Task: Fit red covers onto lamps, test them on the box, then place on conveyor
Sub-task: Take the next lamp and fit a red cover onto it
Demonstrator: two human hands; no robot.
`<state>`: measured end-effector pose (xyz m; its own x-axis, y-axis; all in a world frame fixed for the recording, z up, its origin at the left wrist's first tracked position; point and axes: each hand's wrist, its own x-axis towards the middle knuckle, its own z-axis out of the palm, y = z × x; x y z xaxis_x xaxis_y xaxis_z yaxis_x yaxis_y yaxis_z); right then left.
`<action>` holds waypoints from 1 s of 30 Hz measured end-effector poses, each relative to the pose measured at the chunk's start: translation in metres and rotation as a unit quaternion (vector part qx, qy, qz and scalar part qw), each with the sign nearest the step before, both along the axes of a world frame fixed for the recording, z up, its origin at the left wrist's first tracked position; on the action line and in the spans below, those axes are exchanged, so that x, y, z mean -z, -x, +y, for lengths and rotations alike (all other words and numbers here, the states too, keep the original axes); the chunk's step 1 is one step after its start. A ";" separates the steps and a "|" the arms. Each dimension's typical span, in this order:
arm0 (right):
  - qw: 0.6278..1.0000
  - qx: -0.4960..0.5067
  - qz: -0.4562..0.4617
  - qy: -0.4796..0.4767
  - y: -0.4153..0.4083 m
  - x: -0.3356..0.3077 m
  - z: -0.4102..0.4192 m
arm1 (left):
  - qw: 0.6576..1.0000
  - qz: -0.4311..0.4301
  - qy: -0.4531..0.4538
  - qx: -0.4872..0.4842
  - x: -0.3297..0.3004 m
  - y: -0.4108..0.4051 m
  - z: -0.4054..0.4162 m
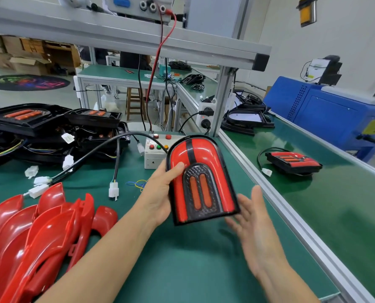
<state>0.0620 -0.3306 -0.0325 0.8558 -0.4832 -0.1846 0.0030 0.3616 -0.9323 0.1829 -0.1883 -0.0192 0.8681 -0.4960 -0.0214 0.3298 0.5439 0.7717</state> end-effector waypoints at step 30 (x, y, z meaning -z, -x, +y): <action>0.943 -0.140 -0.230 -0.198 -0.026 0.001 -0.017 | 0.373 -0.211 -0.878 -0.212 -0.020 -0.061 0.122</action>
